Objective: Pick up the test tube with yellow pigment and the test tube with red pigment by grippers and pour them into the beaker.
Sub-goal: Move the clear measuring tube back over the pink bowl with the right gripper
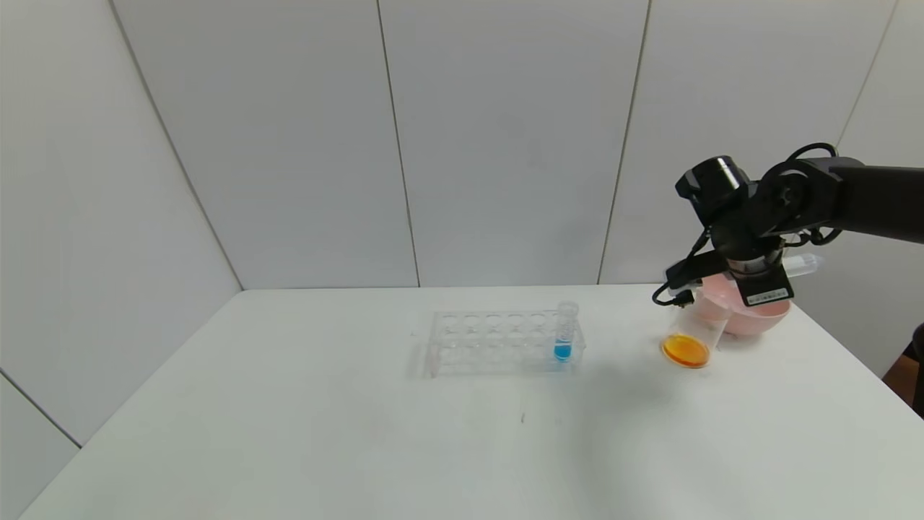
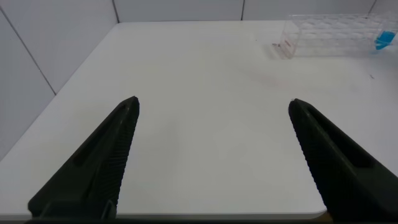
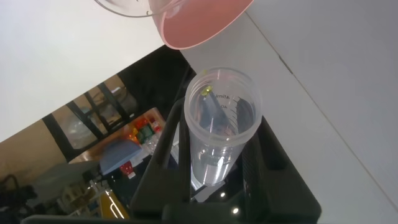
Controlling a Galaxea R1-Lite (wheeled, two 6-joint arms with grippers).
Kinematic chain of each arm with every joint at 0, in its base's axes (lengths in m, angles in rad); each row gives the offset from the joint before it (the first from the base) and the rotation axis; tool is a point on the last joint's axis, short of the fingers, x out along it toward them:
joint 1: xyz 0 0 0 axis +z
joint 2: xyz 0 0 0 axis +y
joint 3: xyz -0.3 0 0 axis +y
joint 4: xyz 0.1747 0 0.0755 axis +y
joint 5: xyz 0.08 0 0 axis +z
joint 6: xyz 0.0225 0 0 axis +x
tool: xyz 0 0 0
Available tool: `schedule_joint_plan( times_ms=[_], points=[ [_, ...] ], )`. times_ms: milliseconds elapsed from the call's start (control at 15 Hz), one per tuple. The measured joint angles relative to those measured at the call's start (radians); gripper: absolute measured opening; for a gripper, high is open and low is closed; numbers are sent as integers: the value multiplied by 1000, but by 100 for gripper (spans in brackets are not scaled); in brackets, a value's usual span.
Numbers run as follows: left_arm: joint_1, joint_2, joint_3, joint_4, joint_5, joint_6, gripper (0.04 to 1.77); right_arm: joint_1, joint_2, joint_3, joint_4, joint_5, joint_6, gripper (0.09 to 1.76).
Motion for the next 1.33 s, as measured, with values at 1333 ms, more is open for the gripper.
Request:
schedule_joint_plan(
  times_ms=[1333],
  points=[
    [0,0,0,0,0,0,172,-100,-75,40,12,656,373,53]
  ],
)
